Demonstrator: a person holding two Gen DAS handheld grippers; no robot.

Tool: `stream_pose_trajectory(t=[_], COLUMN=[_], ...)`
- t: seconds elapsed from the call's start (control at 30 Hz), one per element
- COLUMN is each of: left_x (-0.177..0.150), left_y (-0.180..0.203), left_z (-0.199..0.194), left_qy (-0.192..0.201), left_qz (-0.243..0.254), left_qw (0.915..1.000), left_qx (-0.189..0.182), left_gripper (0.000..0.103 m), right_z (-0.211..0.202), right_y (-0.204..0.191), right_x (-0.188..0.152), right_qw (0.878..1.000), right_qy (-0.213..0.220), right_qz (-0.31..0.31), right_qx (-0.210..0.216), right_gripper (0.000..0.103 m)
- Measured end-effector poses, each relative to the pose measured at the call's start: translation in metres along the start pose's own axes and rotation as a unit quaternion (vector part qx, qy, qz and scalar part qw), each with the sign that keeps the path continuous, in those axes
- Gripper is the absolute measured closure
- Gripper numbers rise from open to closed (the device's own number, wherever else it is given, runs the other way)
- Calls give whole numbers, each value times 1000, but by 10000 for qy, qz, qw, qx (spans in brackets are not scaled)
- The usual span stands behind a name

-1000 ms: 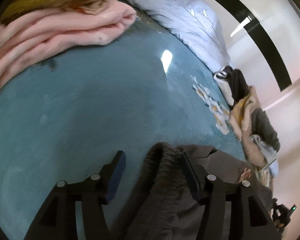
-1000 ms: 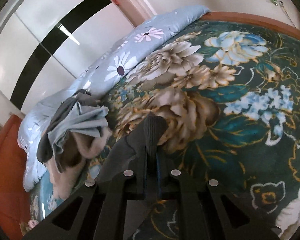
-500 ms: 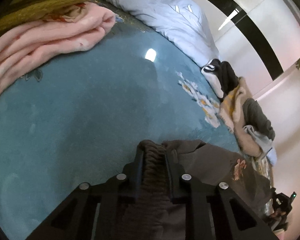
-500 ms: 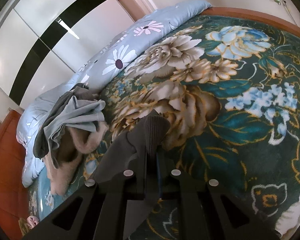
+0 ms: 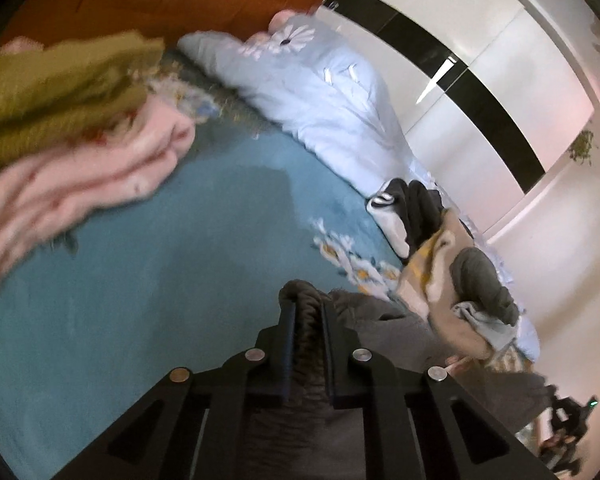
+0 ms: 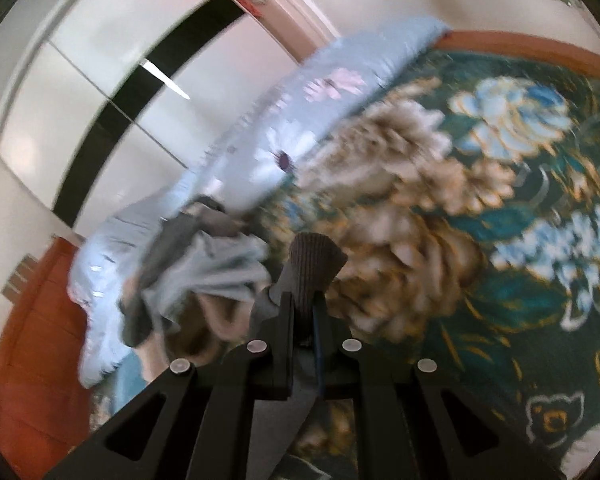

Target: Fold clothes

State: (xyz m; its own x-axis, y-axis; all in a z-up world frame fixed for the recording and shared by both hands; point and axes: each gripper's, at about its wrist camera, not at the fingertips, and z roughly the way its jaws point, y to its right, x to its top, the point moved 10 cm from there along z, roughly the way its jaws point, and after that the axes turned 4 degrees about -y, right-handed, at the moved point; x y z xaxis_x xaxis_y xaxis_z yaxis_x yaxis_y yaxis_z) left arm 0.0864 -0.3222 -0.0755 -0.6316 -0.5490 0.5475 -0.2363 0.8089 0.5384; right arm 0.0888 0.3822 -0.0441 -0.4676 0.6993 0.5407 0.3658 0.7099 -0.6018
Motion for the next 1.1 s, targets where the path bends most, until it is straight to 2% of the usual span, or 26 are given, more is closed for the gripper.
stream_pose_trajectory(t=[0.07, 0.13, 0.27, 0.37, 0.47, 0.53, 0.67, 0.83, 0.93, 1.1], left_x=[-1, -11, -29, -30, -29, -32, -43, -68, -84, -110], left_y=[-7, -23, -42, -42, -43, -44, -48, -72, -89, -111], left_z=[9, 25, 42, 35, 26, 19, 1, -31, -51, -75], left_qy=[-83, -354, -607, -600, -576, -596, -583, -414, -278, -162], left_qz=[-10, -238, -606, -619, -525, -616, -757, -1246, -1494, -1633], left_qw=[9999, 9989, 9960, 9959, 9958, 9957, 9951, 9911, 9881, 9856], left_qx=[117, 179, 235, 276, 478, 345, 248, 225, 245, 420], left_gripper=[90, 90, 89, 86, 89, 88, 73, 61, 56, 50], right_z=[-3, 2, 30, 42, 43, 44, 44, 34, 25, 8], right_y=[-1, 7, 41, 55, 58, 58, 64, 66, 61, 42], right_x=[6, 5, -17, -30, -31, -29, -35, -47, -51, -54], right_qw=[9999, 9998, 9980, 9959, 9957, 9957, 9930, 9928, 9933, 9936], right_qy=[141, 129, -363, -528, -573, -596, -728, -745, -619, -327], right_qz=[-84, -120, 135, 216, 230, 241, 298, 374, 392, 372], right_qx=[19, -106, -490, -695, -688, -671, -876, -855, -897, -1018], right_gripper=[95, 95, 95, 95, 95, 93, 91, 60, 52, 50])
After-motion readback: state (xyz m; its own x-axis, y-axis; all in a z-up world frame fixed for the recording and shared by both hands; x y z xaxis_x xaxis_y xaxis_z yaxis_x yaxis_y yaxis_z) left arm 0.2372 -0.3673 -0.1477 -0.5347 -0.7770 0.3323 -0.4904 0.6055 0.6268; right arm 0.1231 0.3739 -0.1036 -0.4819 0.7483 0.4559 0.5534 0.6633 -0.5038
